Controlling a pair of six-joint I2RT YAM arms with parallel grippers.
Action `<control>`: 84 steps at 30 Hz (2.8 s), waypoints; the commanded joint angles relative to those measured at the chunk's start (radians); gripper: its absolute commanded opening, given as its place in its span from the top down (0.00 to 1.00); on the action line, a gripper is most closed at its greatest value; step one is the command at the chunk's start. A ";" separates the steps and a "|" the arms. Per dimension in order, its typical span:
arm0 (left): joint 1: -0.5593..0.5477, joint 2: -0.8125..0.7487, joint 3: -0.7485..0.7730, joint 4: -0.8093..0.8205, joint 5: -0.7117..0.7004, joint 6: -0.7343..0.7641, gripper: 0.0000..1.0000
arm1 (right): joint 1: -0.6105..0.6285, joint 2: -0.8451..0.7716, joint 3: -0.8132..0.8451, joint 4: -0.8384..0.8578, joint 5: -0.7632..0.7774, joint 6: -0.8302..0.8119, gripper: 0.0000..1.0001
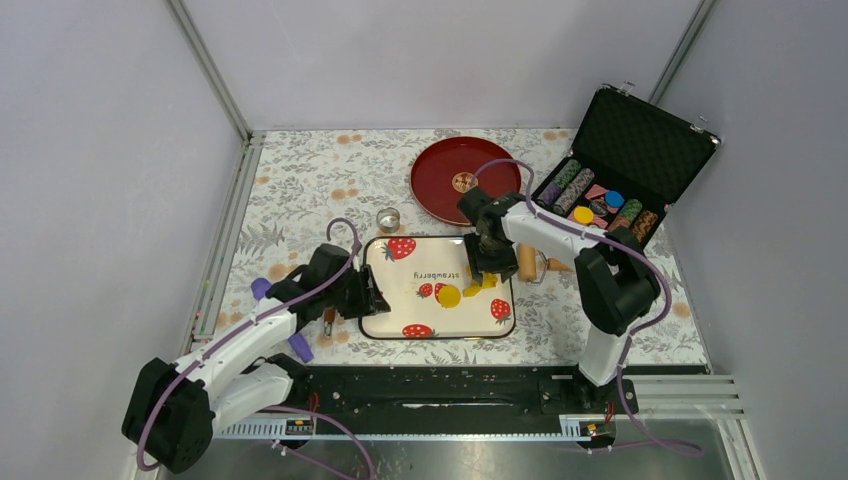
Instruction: Roll out the dumpling wrappers from the dough
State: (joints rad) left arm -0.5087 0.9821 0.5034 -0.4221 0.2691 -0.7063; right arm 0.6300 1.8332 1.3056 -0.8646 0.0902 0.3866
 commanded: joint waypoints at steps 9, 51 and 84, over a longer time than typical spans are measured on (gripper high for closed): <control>0.009 -0.065 0.003 -0.029 -0.030 0.013 0.56 | -0.009 -0.035 -0.100 0.191 -0.326 0.158 0.27; 0.009 -0.075 -0.012 -0.005 -0.015 0.014 0.52 | -0.145 -0.148 0.081 0.045 -0.176 0.068 0.84; 0.038 0.027 0.278 -0.402 -0.404 0.060 0.39 | -0.186 -0.281 -0.221 0.135 -0.226 -0.001 0.27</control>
State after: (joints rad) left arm -0.4946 0.9554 0.7086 -0.7086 0.0349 -0.6697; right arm 0.4664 1.6142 1.1351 -0.7414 -0.0830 0.3676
